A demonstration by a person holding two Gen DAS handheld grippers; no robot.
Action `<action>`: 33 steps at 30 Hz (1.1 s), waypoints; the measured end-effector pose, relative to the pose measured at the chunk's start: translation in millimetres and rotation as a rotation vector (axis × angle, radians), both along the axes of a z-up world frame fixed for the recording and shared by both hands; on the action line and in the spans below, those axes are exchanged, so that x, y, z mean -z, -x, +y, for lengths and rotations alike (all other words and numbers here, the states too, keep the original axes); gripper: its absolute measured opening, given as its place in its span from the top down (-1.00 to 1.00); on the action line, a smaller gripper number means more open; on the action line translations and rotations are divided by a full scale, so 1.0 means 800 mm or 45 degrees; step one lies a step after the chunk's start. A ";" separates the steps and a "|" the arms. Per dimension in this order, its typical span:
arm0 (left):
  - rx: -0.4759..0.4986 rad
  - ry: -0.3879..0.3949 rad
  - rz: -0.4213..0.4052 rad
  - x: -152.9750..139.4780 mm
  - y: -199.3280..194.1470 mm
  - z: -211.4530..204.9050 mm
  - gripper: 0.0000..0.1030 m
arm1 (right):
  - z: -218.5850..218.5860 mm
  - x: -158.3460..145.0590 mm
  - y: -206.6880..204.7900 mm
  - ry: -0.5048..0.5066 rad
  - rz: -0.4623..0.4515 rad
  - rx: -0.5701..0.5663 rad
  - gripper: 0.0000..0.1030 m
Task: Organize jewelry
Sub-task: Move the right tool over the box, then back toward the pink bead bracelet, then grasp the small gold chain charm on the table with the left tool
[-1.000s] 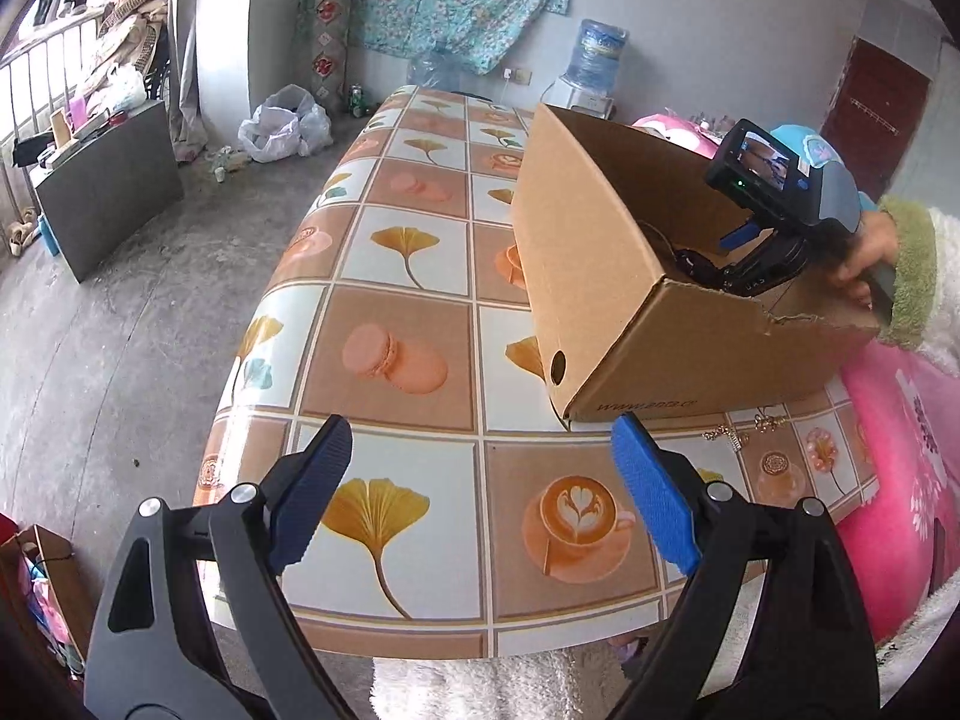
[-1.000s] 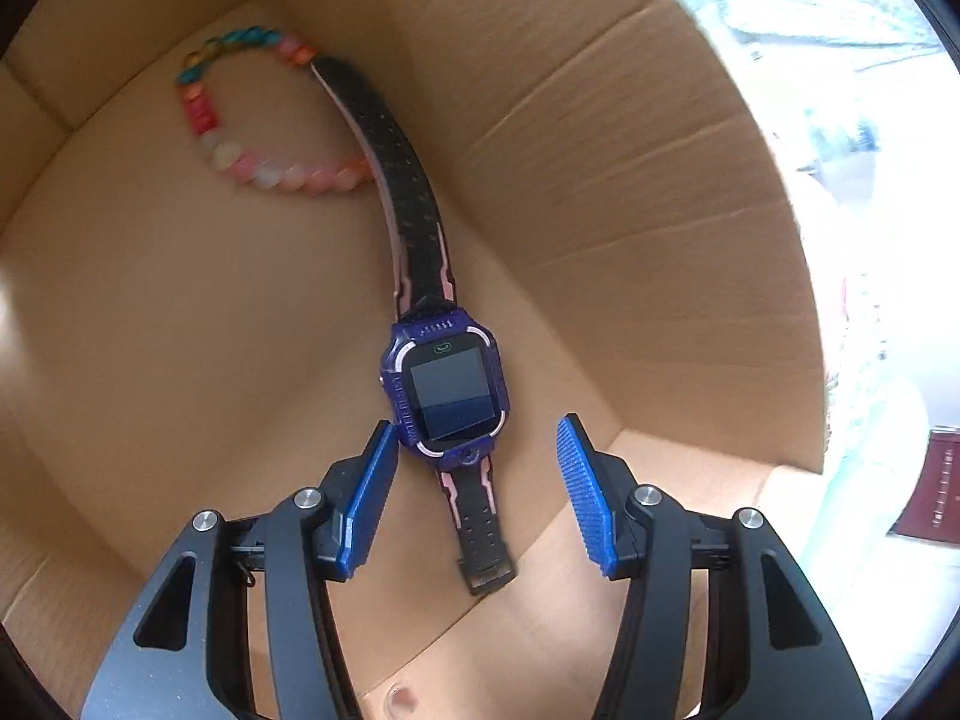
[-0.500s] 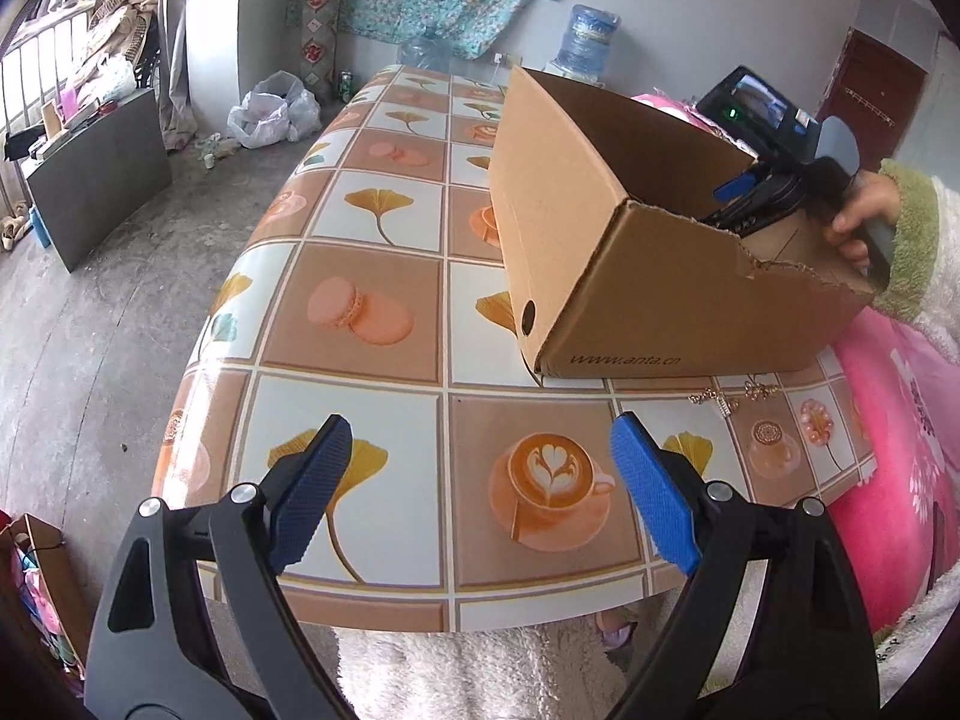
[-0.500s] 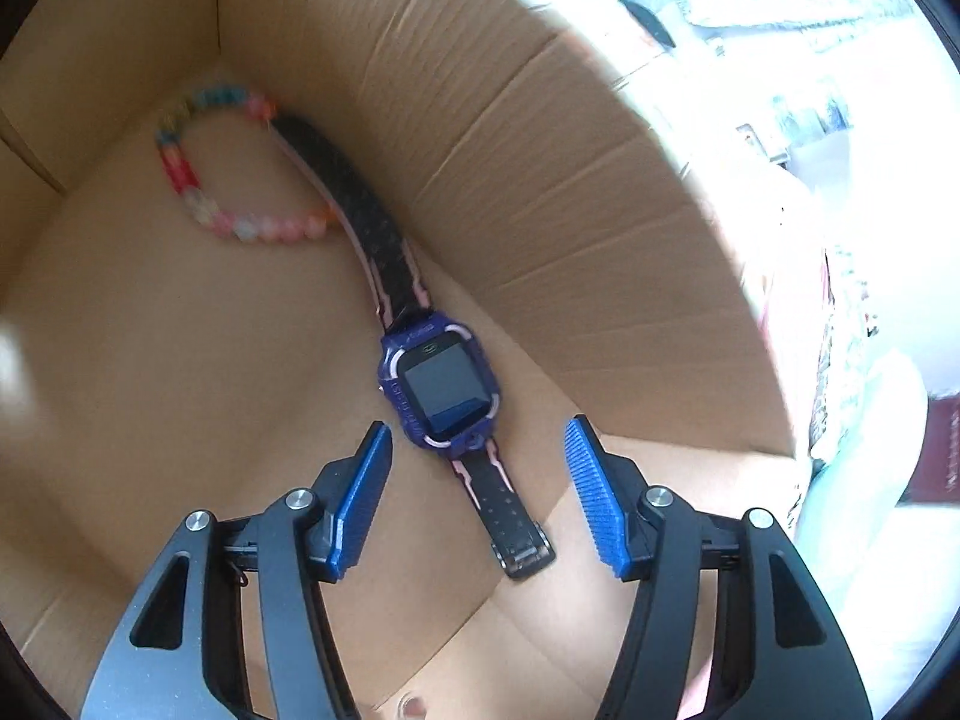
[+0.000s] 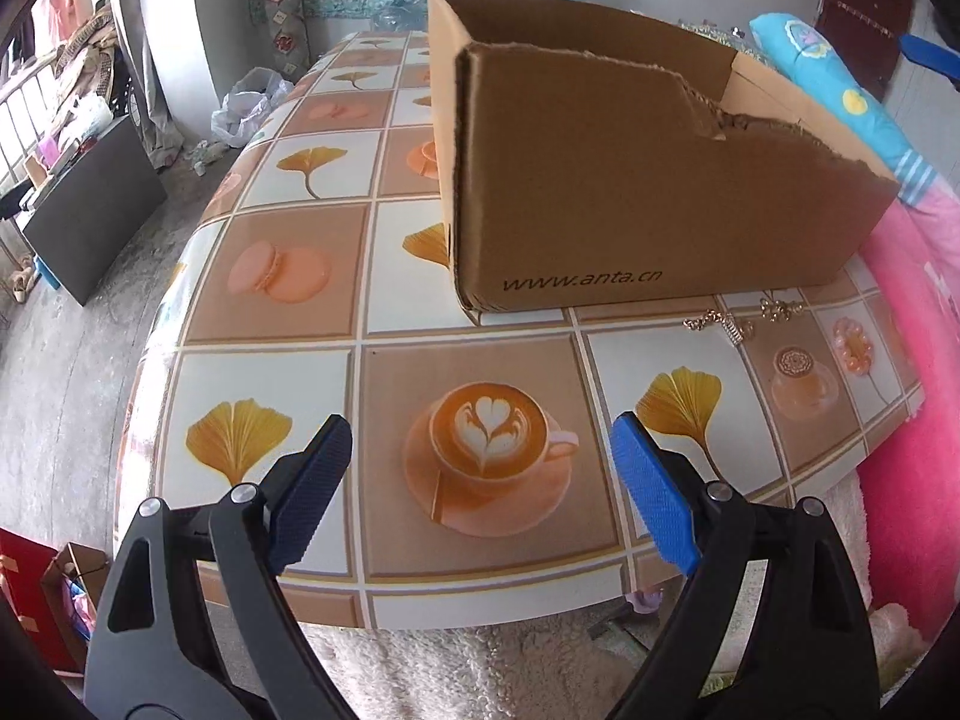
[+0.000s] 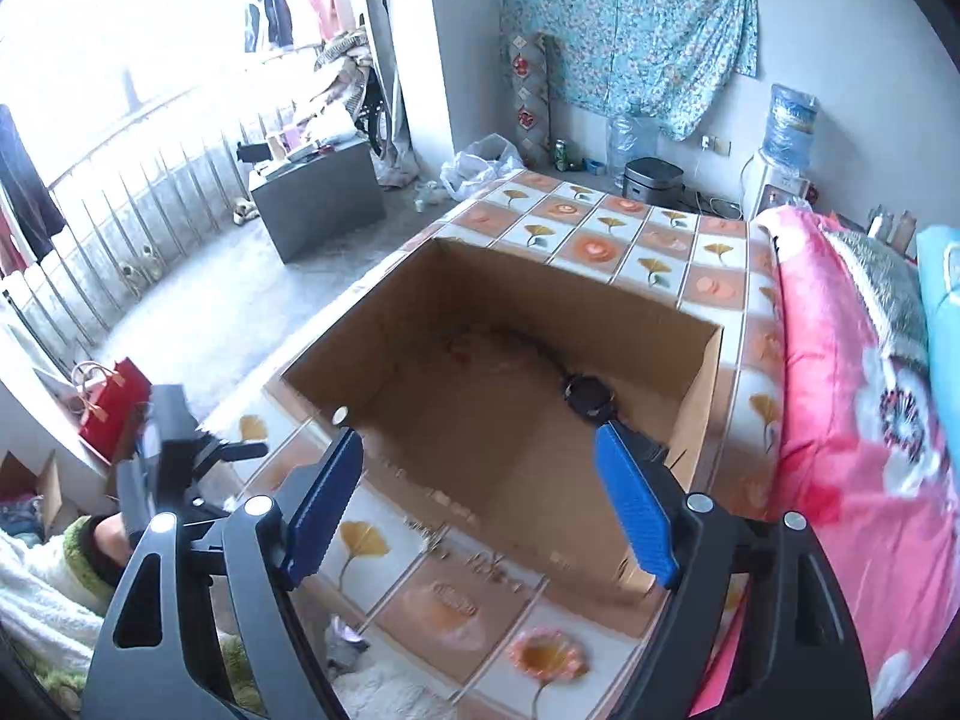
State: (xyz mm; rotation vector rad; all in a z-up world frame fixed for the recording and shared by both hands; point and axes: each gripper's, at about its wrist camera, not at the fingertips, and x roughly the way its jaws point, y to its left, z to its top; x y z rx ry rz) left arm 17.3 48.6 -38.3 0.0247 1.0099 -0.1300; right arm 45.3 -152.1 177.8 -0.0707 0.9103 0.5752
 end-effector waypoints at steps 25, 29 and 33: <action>0.016 -0.077 0.015 0.012 0.001 -0.024 -0.86 | 0.007 0.217 0.052 -0.198 0.289 0.369 0.20; 0.012 -0.061 -0.025 0.013 0.006 -0.024 -0.86 | 0.016 0.232 0.058 -0.205 0.264 0.358 0.22; 0.016 -0.065 -0.046 0.012 0.010 -0.027 -0.86 | 0.022 0.232 0.064 -0.203 0.211 0.346 0.25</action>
